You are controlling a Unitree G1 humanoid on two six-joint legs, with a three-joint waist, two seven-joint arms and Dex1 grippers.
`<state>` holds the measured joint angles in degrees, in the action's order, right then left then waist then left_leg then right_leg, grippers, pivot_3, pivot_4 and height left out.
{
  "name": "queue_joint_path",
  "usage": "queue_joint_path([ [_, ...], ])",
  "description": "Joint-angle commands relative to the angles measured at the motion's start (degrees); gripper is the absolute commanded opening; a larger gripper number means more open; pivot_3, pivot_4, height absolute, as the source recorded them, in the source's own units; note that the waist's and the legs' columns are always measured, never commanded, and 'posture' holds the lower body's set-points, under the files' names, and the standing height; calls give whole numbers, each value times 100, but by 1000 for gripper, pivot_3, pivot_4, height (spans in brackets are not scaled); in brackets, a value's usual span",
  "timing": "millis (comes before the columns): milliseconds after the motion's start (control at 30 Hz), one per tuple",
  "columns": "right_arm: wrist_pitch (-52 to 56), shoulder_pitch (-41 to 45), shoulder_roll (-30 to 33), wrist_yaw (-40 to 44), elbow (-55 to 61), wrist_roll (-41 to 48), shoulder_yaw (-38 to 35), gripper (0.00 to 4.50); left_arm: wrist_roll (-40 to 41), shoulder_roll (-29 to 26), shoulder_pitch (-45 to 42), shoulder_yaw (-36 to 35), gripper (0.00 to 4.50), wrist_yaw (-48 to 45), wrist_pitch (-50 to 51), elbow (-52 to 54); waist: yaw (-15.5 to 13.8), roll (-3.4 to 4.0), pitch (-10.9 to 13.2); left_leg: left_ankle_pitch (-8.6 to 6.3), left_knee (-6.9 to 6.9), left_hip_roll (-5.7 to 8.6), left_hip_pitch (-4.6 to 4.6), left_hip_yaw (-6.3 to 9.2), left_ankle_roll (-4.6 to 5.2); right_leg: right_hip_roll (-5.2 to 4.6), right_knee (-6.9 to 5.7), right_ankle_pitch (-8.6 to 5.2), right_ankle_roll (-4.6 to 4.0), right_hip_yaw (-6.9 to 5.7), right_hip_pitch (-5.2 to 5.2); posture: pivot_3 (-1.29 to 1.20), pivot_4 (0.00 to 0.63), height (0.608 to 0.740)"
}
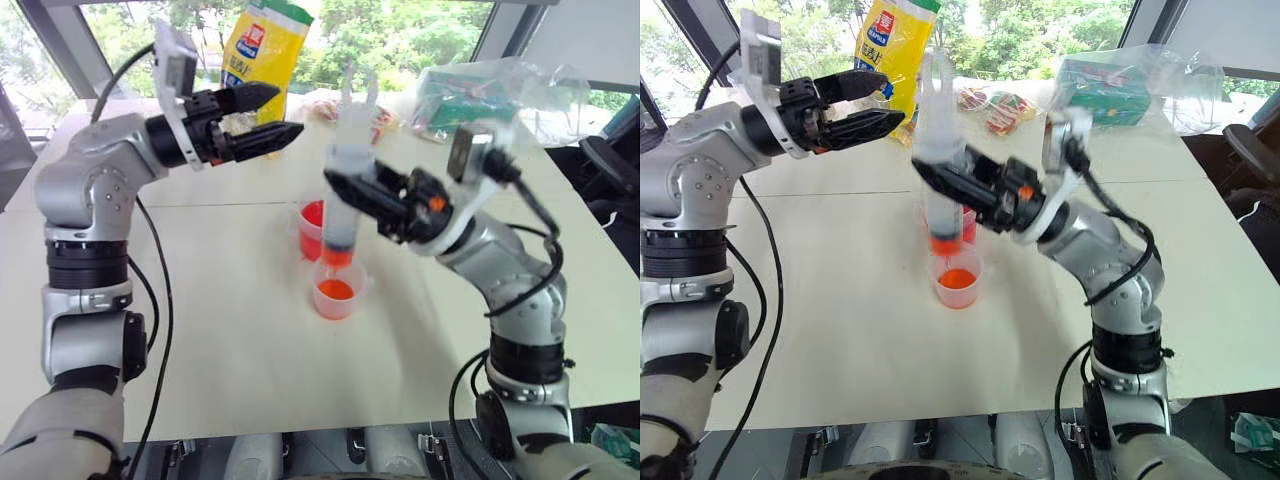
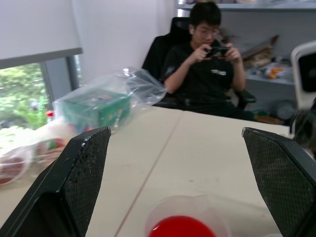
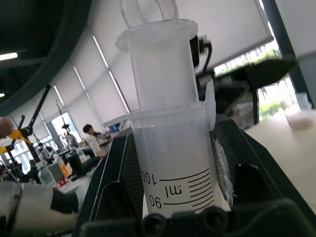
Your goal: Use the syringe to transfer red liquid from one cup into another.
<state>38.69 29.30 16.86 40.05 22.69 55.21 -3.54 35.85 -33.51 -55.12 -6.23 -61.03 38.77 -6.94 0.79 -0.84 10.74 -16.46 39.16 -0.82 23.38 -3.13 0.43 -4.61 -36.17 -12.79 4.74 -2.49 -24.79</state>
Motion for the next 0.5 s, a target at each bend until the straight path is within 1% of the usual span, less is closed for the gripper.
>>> queue_joint_path([
  [33,-416,-160,45,183,129,-428,202,1613,389,-190,-136,-41,4404,-316,363,362,6,0,0,0,0,0,0,0,0,2,0,0,0,0,0,0,150,740],
  [167,-630,-230,37,265,-8,-685,285,1613,551,-475,-24,15,4404,-653,646,545,10,0,0,0,-1,-3,0,1,0,5,-1,0,0,1,-3,0,150,740],
  [267,-712,-240,25,303,-74,-769,296,1613,638,-561,-16,-10,4404,-716,740,570,-7,0,0,0,0,-3,0,1,0,4,-1,0,0,1,-2,0,150,740],
  [400,-803,-269,37,384,-144,-910,362,1613,761,-456,-85,-68,4404,-553,878,554,-19,0,0,0,1,0,0,2,0,1,1,0,0,1,0,0,150,740],
  [500,-871,-310,42,453,-205,-1048,445,1613,873,-216,-176,-69,4404,-359,905,563,-19,0,0,0,1,0,1,3,0,1,2,0,0,0,0,0,150,740],
])
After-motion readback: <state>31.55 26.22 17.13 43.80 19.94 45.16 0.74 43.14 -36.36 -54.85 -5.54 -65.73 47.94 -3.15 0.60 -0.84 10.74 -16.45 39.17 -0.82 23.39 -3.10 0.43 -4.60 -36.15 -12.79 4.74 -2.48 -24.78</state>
